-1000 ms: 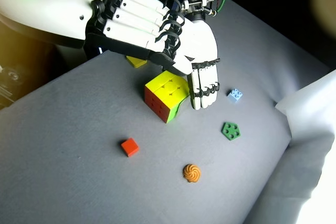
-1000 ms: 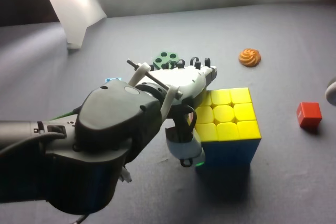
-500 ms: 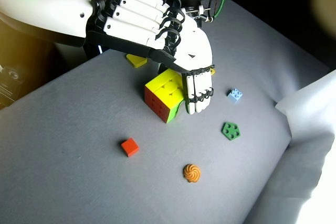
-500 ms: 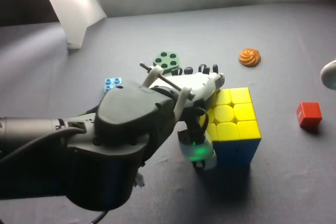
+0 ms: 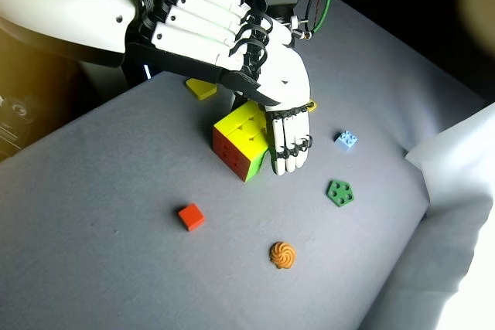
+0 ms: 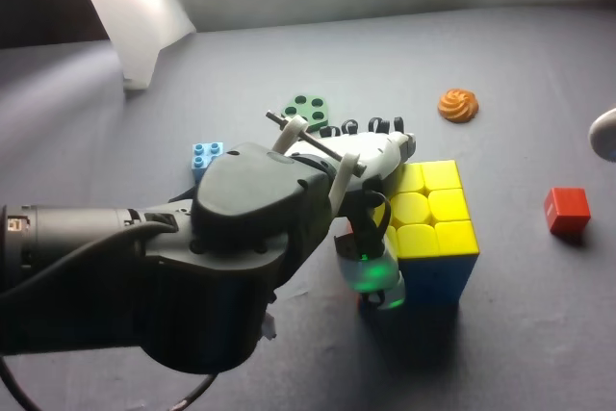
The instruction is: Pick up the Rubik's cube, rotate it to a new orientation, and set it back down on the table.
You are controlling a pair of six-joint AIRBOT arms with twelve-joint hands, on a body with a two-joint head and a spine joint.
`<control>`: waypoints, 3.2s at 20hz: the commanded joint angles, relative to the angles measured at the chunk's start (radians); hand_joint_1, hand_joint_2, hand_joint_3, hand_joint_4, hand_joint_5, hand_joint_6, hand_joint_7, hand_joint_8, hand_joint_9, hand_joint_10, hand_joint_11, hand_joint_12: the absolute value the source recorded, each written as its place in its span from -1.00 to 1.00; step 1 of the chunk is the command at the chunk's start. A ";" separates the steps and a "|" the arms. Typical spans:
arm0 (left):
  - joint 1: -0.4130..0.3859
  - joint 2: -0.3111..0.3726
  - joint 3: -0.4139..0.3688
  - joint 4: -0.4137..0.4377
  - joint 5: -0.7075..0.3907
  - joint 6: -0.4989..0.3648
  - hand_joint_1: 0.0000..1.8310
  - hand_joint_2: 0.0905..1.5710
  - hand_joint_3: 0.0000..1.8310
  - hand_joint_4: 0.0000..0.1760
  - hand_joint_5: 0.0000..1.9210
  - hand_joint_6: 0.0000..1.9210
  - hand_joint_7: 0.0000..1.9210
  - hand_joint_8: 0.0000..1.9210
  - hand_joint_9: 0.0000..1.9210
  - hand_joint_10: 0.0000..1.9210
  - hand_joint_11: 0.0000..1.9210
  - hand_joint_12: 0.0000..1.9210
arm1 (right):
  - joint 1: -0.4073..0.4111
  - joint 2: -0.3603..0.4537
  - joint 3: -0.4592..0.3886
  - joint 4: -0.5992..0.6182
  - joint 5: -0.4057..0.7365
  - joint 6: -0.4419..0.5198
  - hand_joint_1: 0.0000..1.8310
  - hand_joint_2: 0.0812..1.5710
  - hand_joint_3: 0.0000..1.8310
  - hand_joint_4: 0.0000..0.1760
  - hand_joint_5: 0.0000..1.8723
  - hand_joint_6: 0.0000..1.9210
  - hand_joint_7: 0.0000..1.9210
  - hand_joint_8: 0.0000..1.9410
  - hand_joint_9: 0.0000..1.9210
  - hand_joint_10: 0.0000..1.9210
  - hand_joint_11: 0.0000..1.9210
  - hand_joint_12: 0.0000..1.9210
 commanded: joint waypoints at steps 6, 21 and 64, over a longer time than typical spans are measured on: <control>0.016 -0.016 0.031 0.041 -0.001 0.000 0.46 0.10 -1.00 -1.00 -1.00 -1.00 -1.00 -1.00 -1.00 -1.00 -1.00 -0.85 | 0.017 0.003 -0.002 0.029 0.031 0.000 -1.00 0.23 -0.99 -1.00 -0.93 -1.00 -0.94 -1.00 -0.95 -1.00 -1.00 -0.74; 0.038 -0.043 0.058 0.048 0.014 -0.010 0.55 0.10 -0.99 -1.00 -0.97 -0.99 -0.94 -0.99 -0.92 -0.98 -1.00 -0.51 | 0.017 0.003 -0.003 0.017 0.036 0.000 -1.00 0.84 -1.00 -1.00 -0.92 -1.00 -0.93 -1.00 -0.94 -1.00 -1.00 -0.75; -0.206 0.110 0.007 0.050 0.117 -0.040 0.50 0.40 -1.00 -1.00 -0.10 0.13 0.03 -0.02 -0.08 0.35 -0.34 0.47 | 0.027 -0.051 0.099 -0.276 0.119 -0.002 -1.00 1.00 -0.99 -1.00 -0.79 -1.00 -0.34 0.62 -0.28 0.96 -0.40 0.99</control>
